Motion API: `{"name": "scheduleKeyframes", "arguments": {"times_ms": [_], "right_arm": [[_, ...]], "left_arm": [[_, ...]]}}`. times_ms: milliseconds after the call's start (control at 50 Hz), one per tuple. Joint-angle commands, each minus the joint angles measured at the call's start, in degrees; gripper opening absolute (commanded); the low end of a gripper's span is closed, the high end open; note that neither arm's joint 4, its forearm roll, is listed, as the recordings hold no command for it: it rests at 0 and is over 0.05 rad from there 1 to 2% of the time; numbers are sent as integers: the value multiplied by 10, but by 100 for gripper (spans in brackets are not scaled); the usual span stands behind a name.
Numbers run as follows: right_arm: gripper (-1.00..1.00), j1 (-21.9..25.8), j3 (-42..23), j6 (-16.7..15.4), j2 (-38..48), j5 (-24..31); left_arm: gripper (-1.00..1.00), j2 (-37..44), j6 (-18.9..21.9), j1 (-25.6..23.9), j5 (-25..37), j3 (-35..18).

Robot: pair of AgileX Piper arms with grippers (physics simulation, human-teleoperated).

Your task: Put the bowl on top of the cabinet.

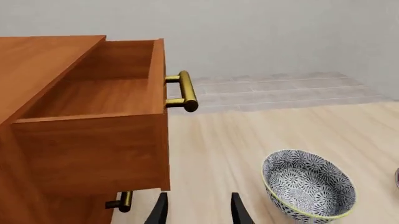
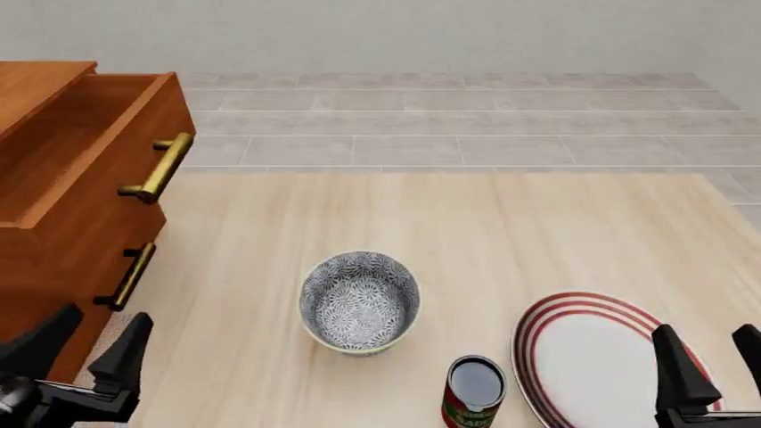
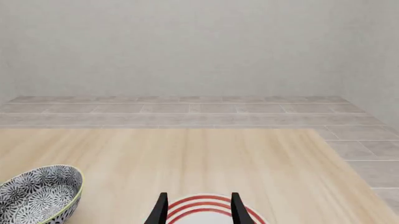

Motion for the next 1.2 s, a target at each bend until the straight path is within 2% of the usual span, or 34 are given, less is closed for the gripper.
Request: {"name": "scheduleKeyframes", "arguments": {"times_ms": [20, 200, 300, 320, 360, 400, 500, 540, 580, 1000, 1200], "right_arm": [[100, 0, 0, 0, 0, 0], [100, 0, 0, 0, 0, 0], [100, 0, 0, 0, 0, 0], [100, 0, 0, 0, 0, 0], [100, 0, 0, 0, 0, 0], [100, 0, 0, 0, 0, 0], [100, 0, 0, 0, 0, 0], [100, 0, 0, 0, 0, 0], [100, 0, 0, 0, 0, 0], [100, 0, 0, 0, 0, 0], [100, 0, 0, 0, 0, 0]], "left_arm": [[100, 44, 7, -40, -9, -20], [100, 58, 11, -62, 3, -40], [100, 93, 8, -76, -24, -38], [100, 106, 5, -84, -30, -40], [100, 139, 27, -92, -51, -41], [100, 166, 1, -103, -65, -44], [100, 265, -9, -130, -115, -54], [100, 258, -10, -134, -117, -52], [100, 295, -23, -137, -126, -63], [100, 327, -24, -191, -44, -155], [100, 417, -46, -231, -58, -182]]}}
